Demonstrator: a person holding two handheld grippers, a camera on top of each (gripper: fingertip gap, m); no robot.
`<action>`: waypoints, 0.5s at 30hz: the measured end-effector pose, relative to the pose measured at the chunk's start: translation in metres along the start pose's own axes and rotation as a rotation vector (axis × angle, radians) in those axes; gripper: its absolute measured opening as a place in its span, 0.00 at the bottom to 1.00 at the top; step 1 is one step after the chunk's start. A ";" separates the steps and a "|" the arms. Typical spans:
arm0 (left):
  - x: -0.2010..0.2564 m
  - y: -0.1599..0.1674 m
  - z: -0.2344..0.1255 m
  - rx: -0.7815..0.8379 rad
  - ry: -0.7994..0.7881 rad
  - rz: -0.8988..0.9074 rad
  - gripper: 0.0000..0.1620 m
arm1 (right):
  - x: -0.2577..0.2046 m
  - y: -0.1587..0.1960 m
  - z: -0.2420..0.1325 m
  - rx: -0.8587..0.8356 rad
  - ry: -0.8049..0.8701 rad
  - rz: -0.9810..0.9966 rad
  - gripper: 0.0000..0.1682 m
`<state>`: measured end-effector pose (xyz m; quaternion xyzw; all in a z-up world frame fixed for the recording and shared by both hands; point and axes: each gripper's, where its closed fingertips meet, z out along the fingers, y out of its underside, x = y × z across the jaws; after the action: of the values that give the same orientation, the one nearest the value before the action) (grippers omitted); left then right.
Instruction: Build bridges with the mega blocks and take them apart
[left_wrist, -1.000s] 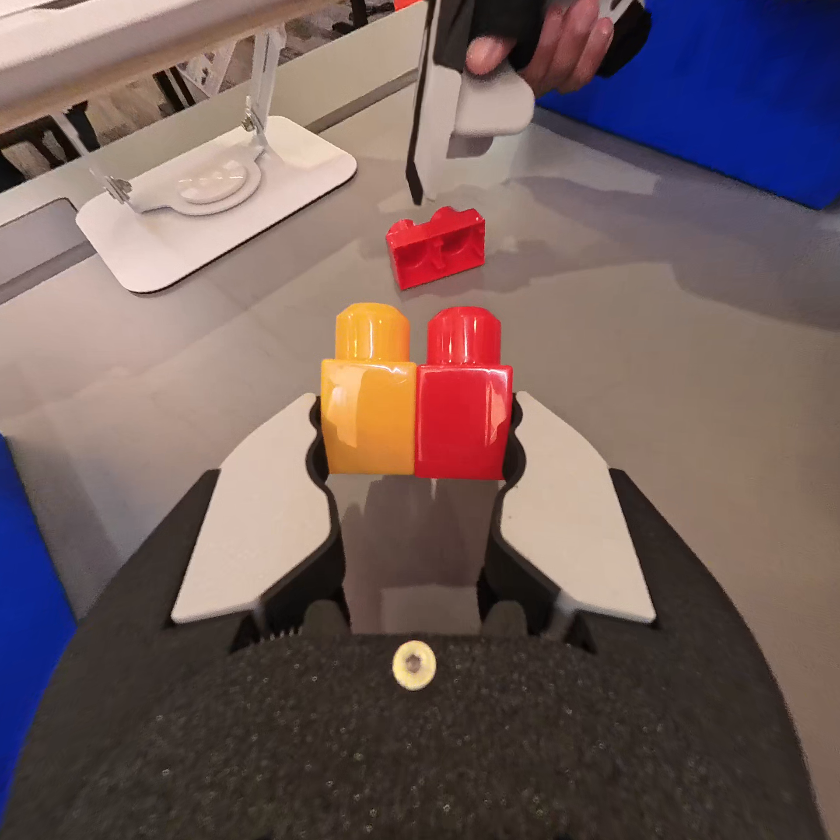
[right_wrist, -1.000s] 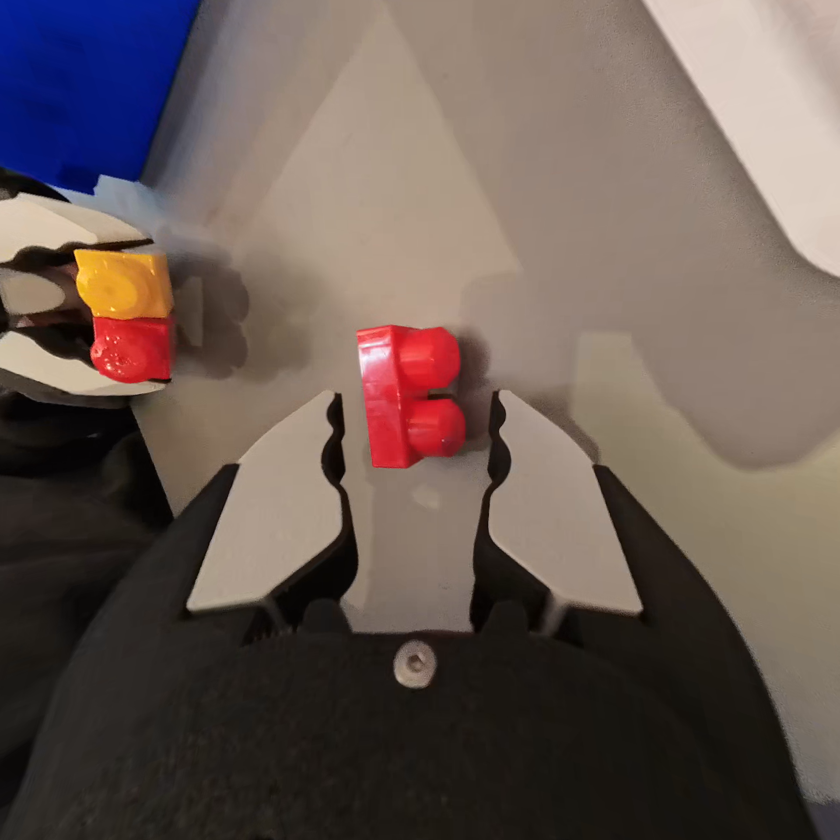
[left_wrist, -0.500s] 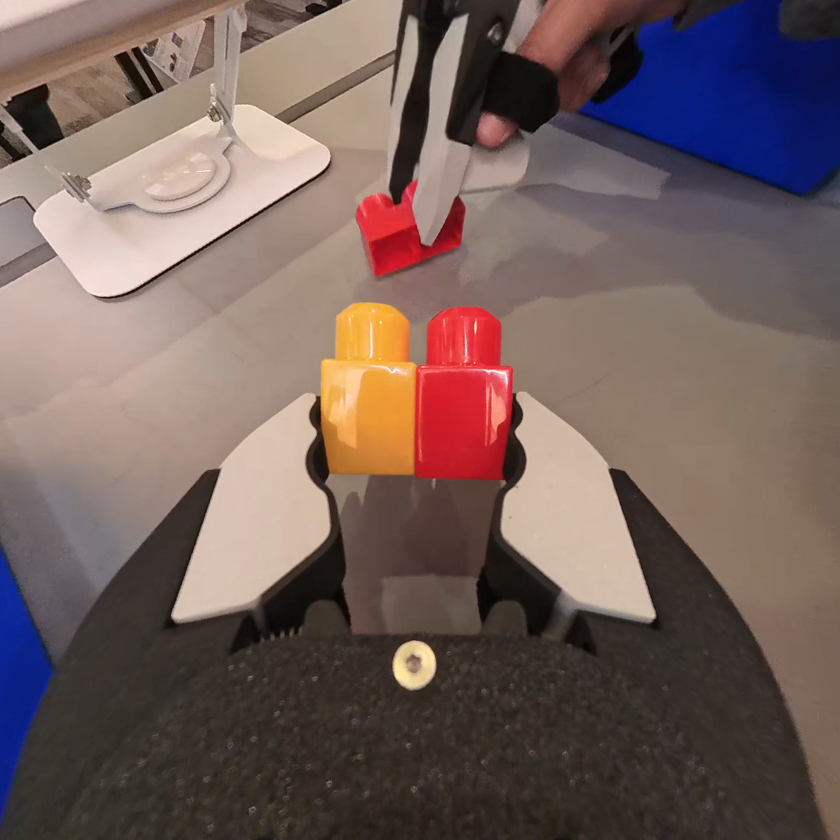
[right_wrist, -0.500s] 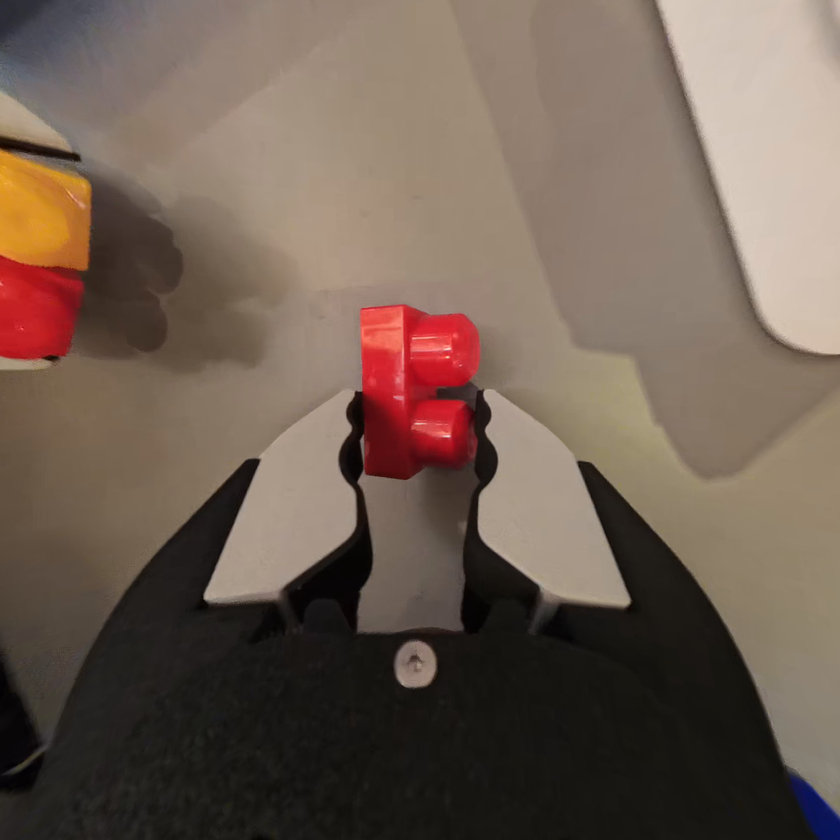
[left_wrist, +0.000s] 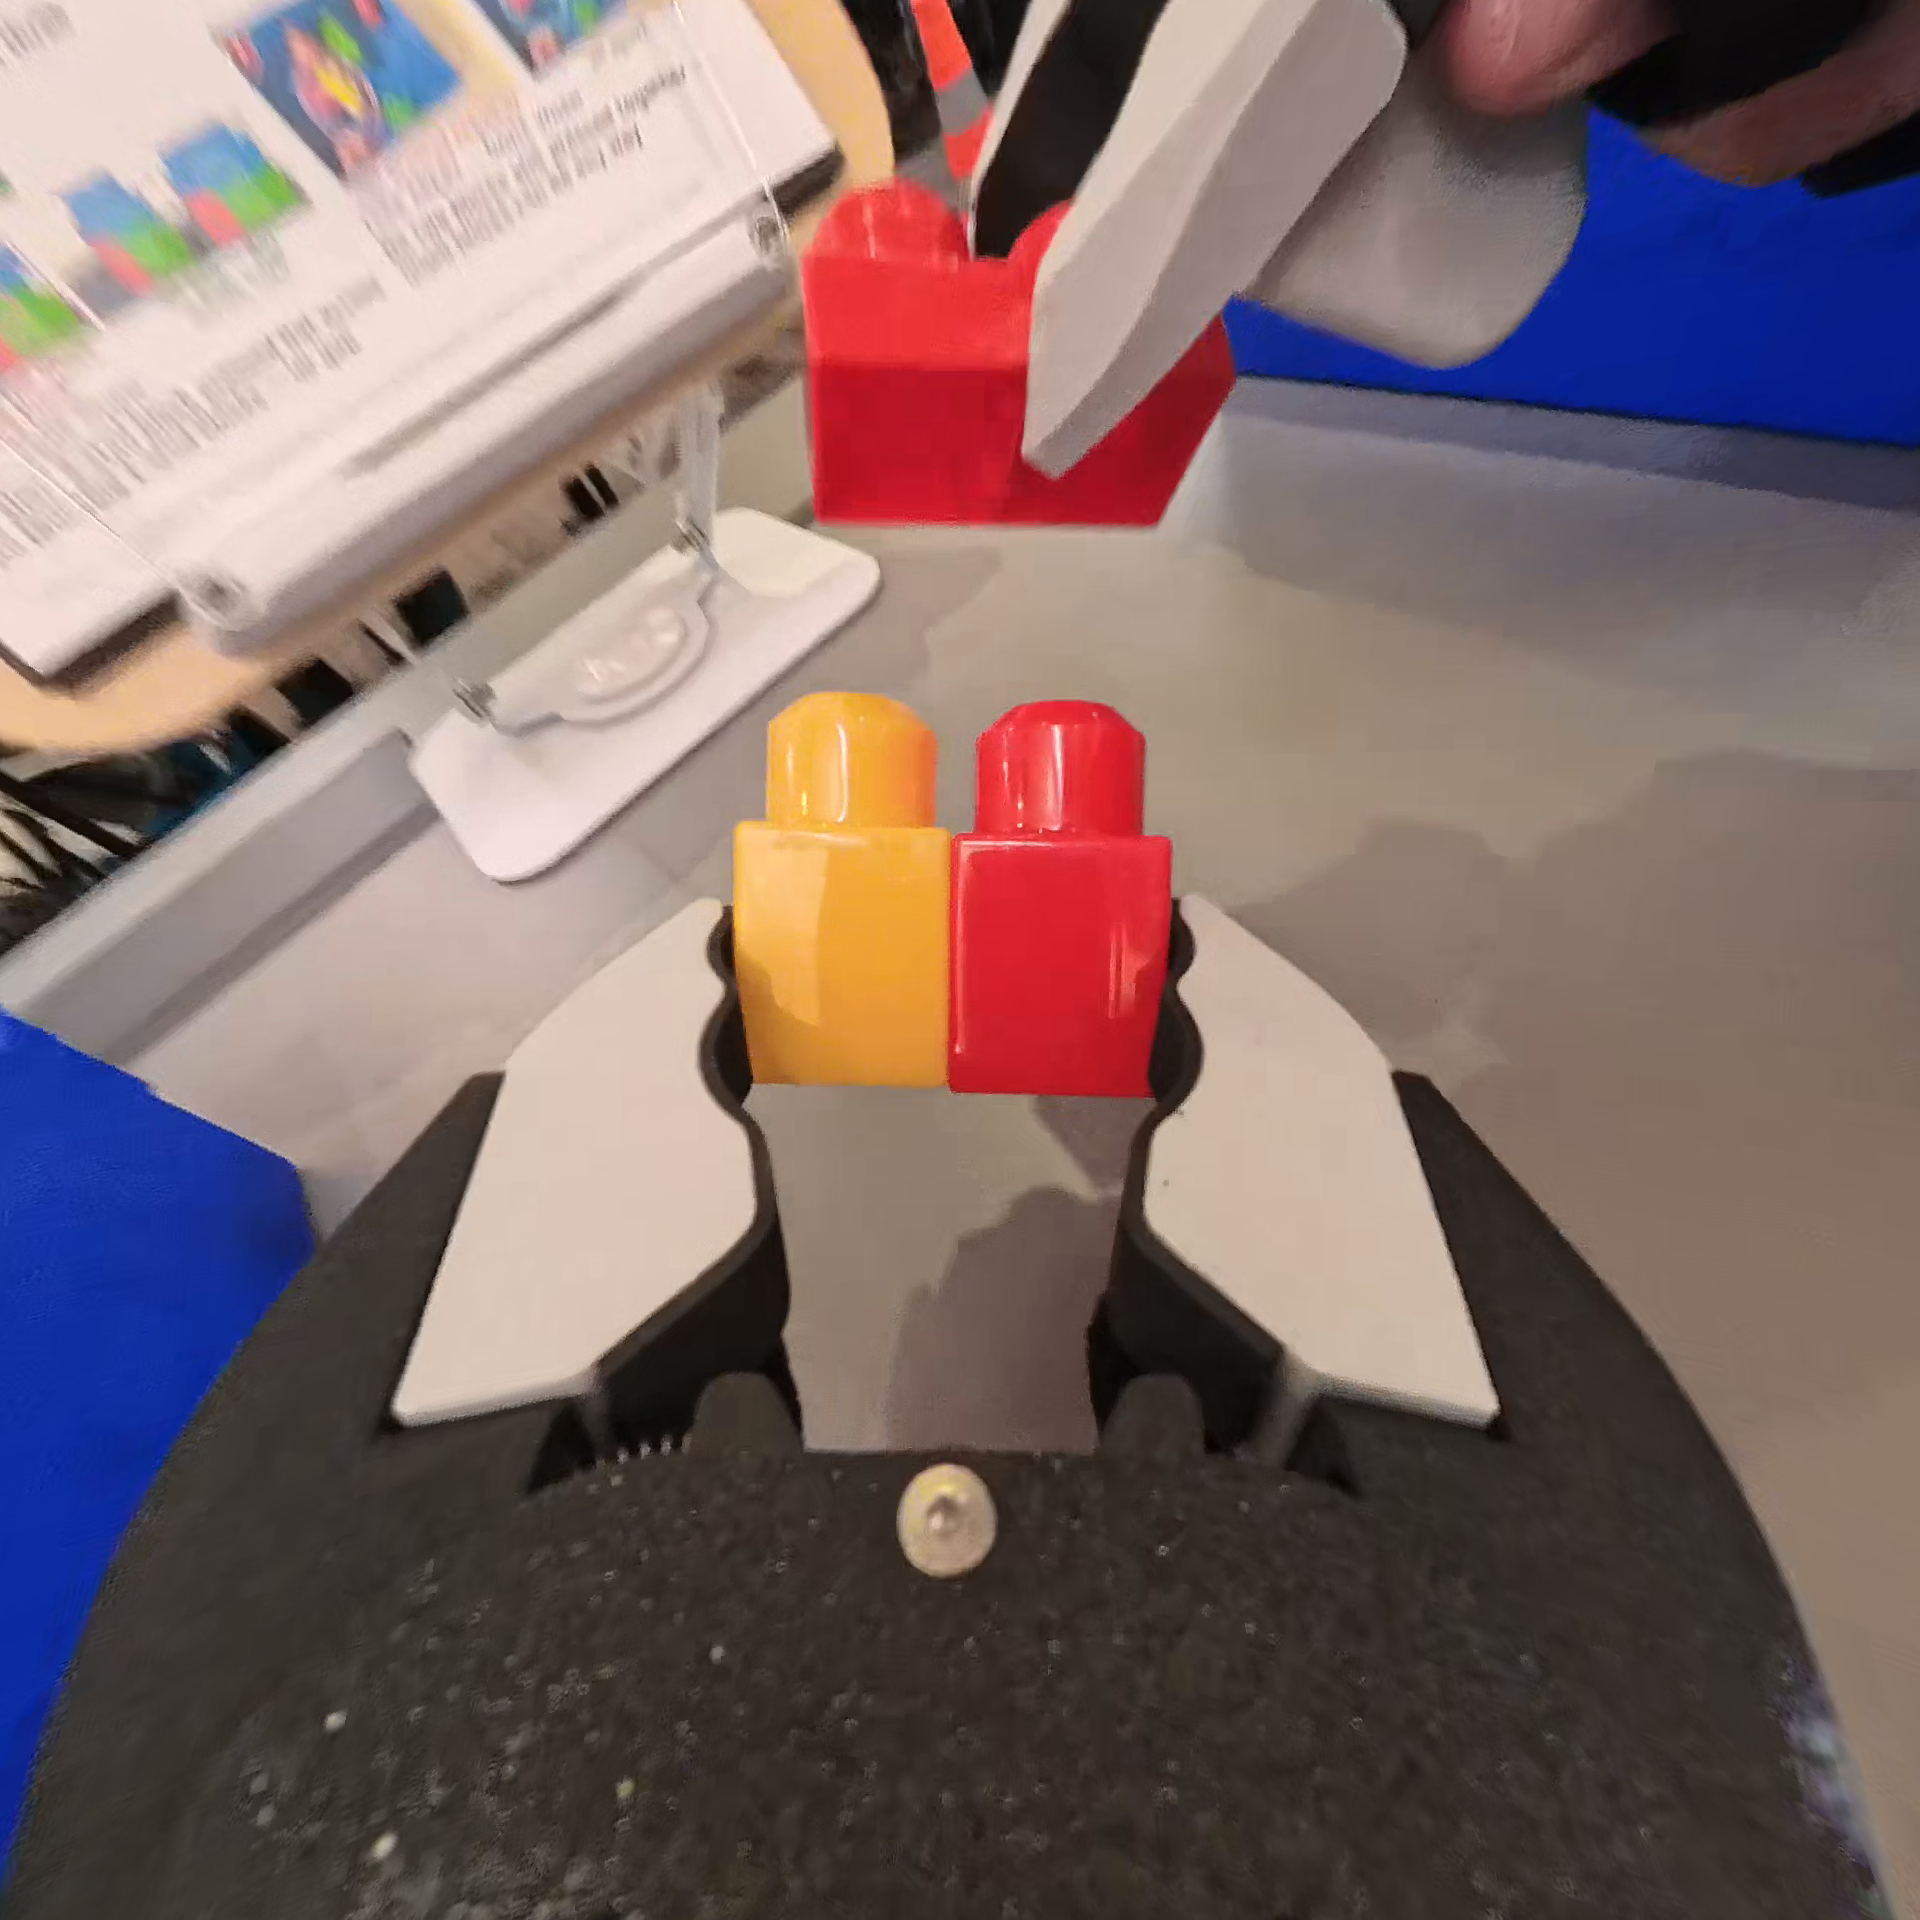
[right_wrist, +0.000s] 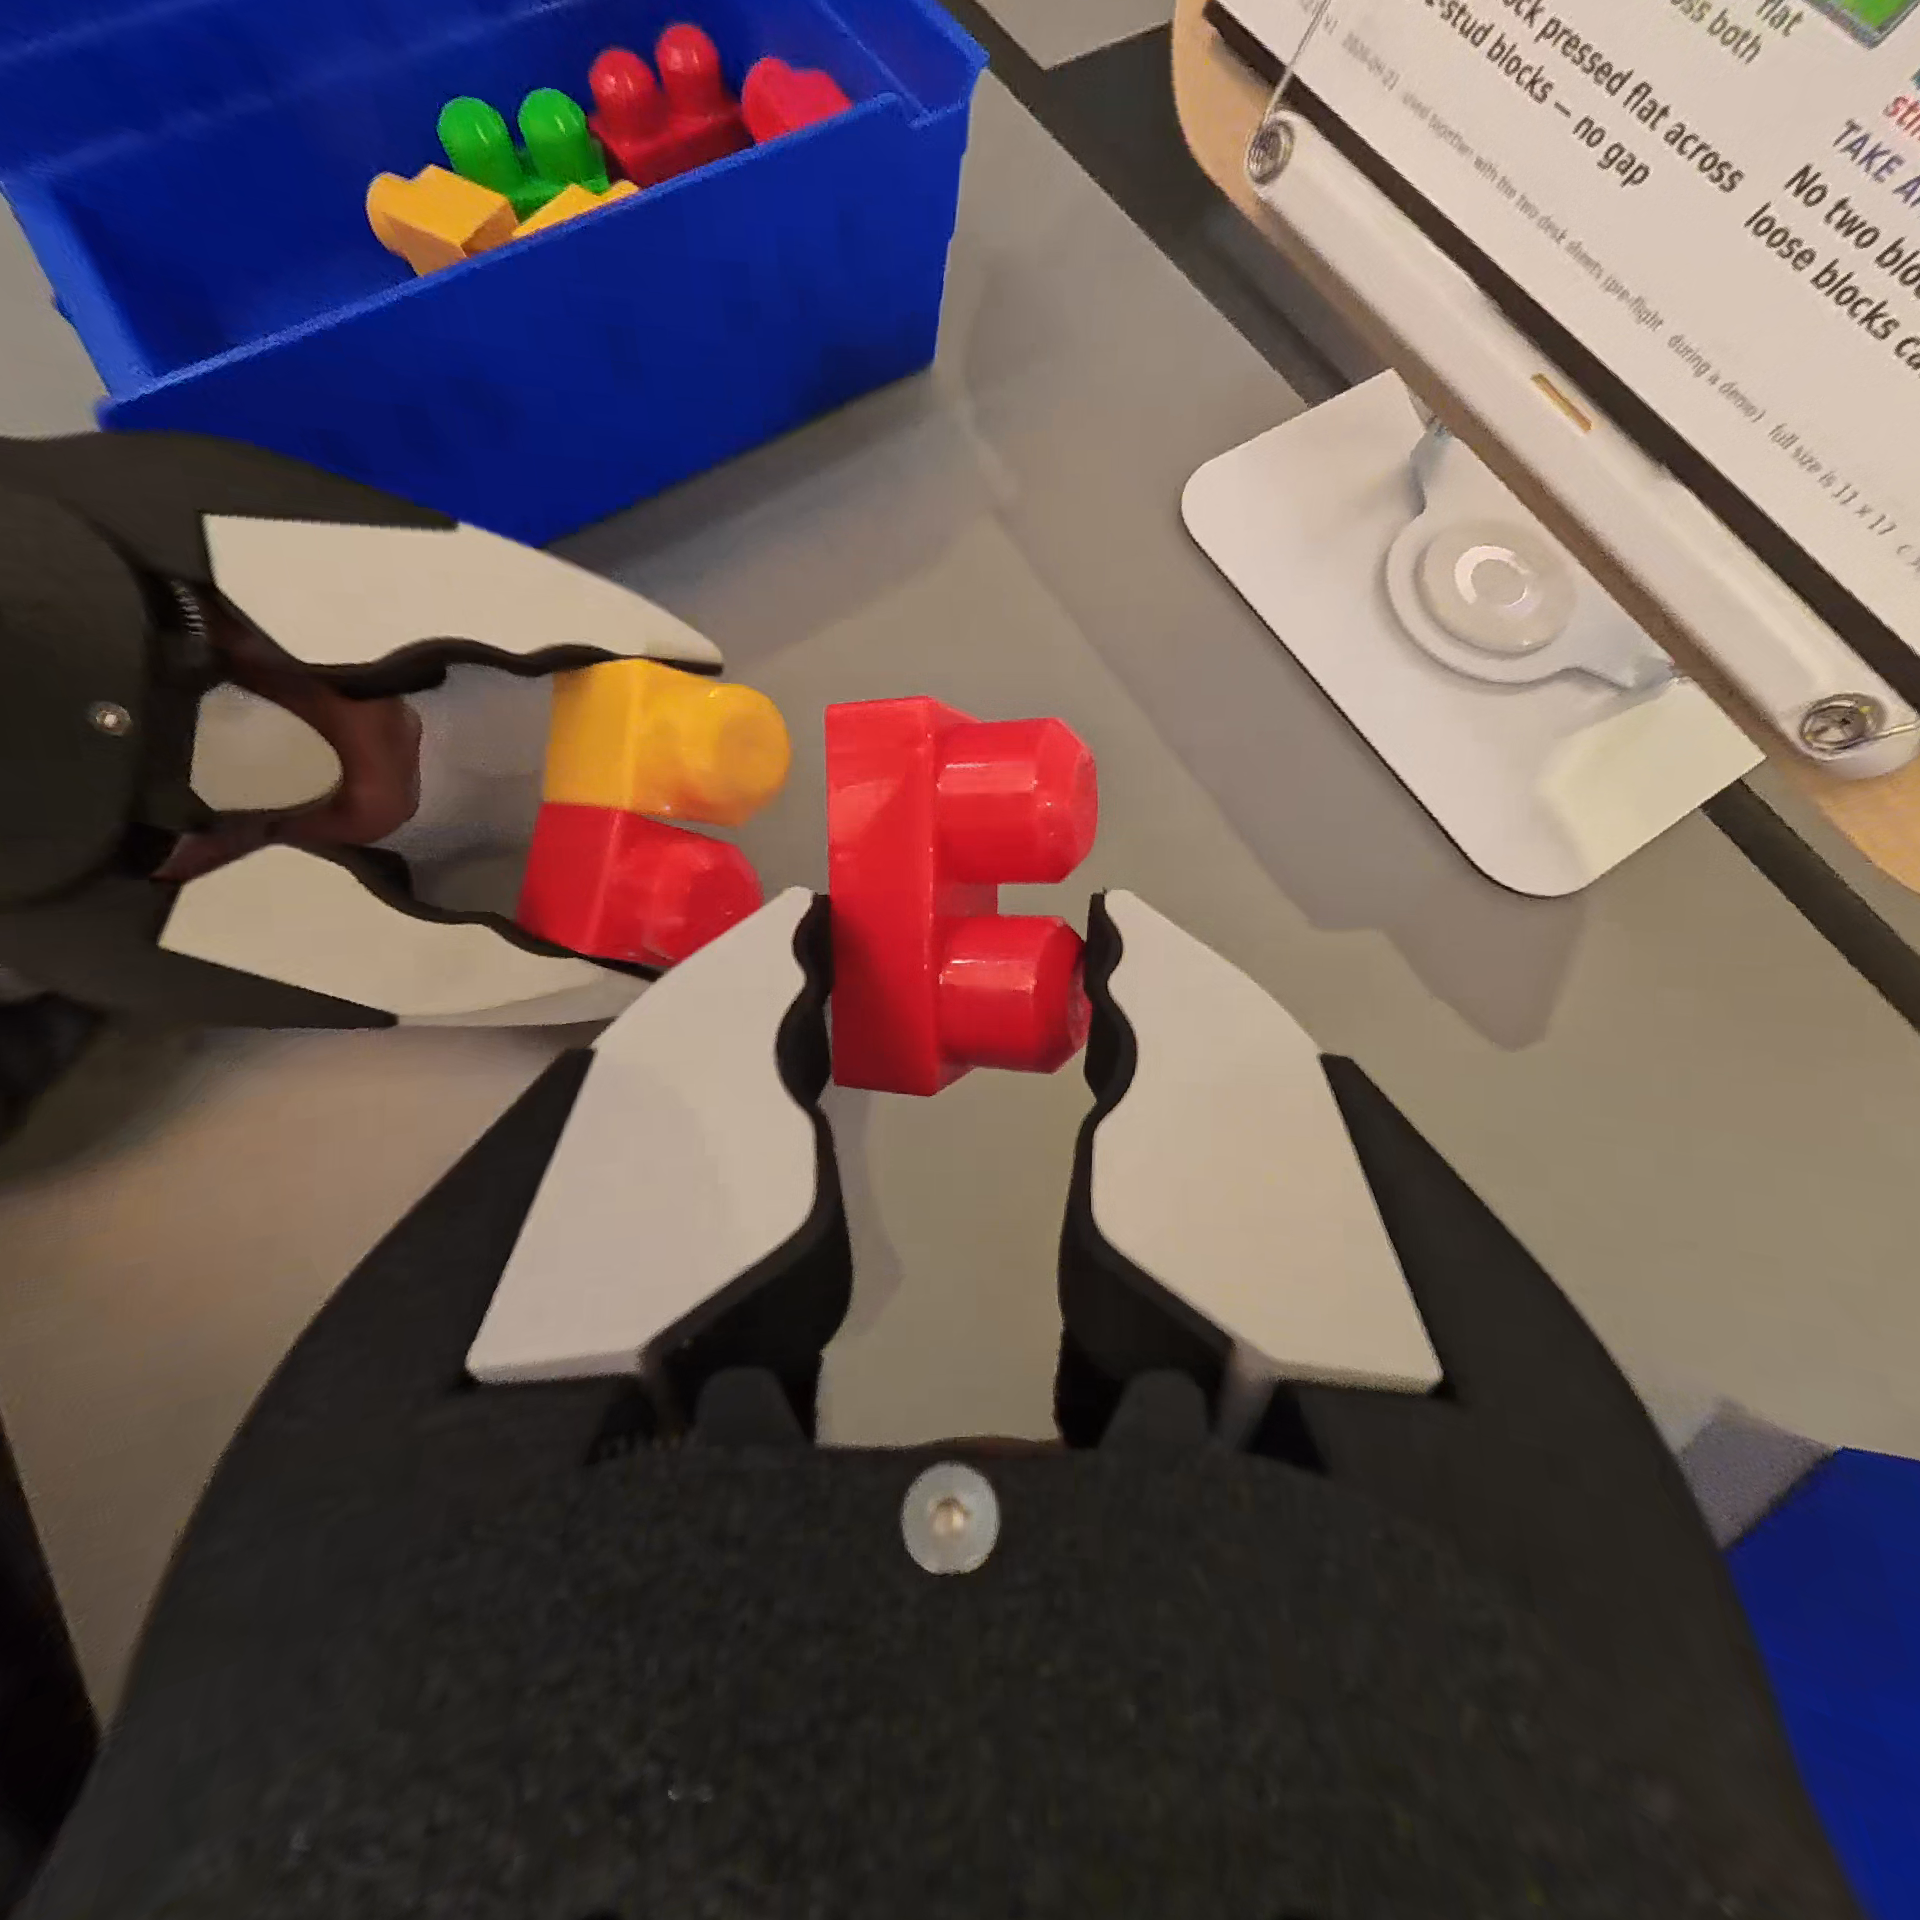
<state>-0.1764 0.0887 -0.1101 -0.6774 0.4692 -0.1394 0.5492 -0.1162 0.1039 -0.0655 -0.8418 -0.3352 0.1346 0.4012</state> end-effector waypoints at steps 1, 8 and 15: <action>-0.002 -0.005 0.000 0.015 -0.026 0.043 0.46 | -0.004 0.001 0.000 0.002 0.013 -0.004 0.28; 0.003 -0.021 0.002 0.028 -0.074 0.148 0.46 | -0.020 -0.001 -0.004 0.044 0.045 0.035 0.28; 0.011 -0.029 0.003 0.029 -0.102 0.195 0.46 | -0.028 0.002 -0.004 0.037 0.049 0.024 0.28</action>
<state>-0.1542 0.0807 -0.0892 -0.6265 0.5024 -0.0574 0.5932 -0.1340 0.0822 -0.0655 -0.8411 -0.3128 0.1251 0.4233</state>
